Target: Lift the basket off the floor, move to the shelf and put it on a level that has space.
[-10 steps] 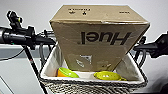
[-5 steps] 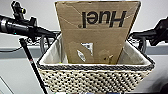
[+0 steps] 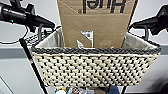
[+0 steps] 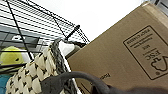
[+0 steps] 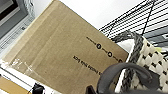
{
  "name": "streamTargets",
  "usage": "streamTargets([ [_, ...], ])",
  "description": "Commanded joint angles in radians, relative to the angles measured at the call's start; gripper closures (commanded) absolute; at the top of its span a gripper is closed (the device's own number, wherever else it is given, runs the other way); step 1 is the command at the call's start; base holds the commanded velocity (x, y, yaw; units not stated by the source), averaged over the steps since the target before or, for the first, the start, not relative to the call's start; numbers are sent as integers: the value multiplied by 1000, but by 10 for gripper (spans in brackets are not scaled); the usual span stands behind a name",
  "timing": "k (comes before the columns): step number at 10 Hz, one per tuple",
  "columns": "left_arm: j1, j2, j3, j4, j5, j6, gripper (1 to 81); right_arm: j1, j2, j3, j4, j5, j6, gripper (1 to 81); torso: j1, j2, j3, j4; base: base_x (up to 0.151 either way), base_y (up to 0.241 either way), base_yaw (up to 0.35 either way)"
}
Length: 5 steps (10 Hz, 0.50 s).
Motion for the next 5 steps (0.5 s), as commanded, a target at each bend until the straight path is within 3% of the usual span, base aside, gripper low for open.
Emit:
streamTargets([
  [1, -175, 65, -103, -18, -71, 28, 811, 184, 41, -109, -1, 12, -8, 811, 0, 0, 0, 0, 0, 0, 0],
  [5, -201, 104, -169, -35, -48, 28, 811, 203, 70, -191, 5, -29, -8, 811, 0, 0, 0, 0, 0, 0, 0],
])
